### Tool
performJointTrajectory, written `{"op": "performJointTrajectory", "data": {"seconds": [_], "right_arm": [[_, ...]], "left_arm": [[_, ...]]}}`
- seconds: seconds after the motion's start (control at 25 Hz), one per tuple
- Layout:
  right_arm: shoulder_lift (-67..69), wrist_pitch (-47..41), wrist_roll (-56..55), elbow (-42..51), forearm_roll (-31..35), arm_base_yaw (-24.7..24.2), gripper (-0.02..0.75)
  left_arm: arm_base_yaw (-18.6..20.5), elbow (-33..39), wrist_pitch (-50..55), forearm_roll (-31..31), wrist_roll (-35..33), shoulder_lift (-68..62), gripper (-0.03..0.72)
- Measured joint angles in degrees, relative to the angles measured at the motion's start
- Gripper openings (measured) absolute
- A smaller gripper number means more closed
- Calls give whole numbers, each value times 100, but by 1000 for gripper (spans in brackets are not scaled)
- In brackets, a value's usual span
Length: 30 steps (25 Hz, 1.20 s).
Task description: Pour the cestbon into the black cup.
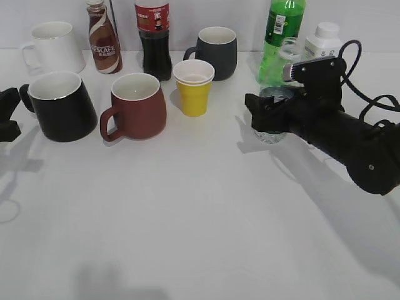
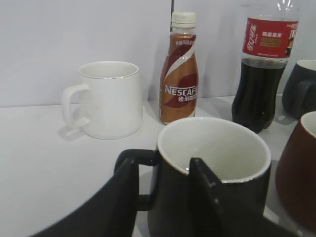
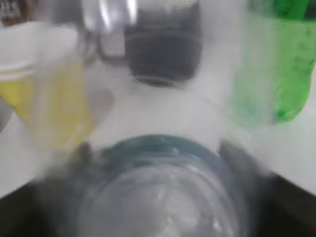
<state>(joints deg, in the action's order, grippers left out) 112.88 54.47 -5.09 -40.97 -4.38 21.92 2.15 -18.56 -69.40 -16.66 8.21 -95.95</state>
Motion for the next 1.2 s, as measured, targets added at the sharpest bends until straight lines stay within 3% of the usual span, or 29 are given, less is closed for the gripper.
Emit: {"op": "performJointTrajectory", "data": {"seconds": [0.16, 0.4, 0.56, 0.68, 0.84, 0.96, 1.08, 1.2], "right_arm": [[0, 238, 59, 0, 252, 0, 655], [-461, 332, 298, 0, 331, 0, 671], [-1655, -375, 303, 0, 161, 0, 671], [-2752, -1558, 310, -10, 17, 5, 671], [-4069, -3078, 290, -10, -364, 5, 669], [-5007, -4299, 272, -10, -486, 5, 669], [-5913, -5734, 272, -10, -445, 5, 669], [-6874, -7162, 354, -10, -321, 5, 668]], "left_arm": [[0, 0, 0, -7, 0, 0, 262], [0, 0, 23, -26, 0, 106, 262], [0, 4, 293, -26, 189, 857, 262], [0, -123, 1806, -166, 718, 1855, 262], [-215, -673, 4216, -813, 1126, 3492, 287], [-752, -1173, 5920, -937, 1298, 4830, 406], [-1397, -1530, 7348, -594, 1354, 6036, 538], [-1962, -1834, 8974, -241, 1355, 6850, 605]]}}
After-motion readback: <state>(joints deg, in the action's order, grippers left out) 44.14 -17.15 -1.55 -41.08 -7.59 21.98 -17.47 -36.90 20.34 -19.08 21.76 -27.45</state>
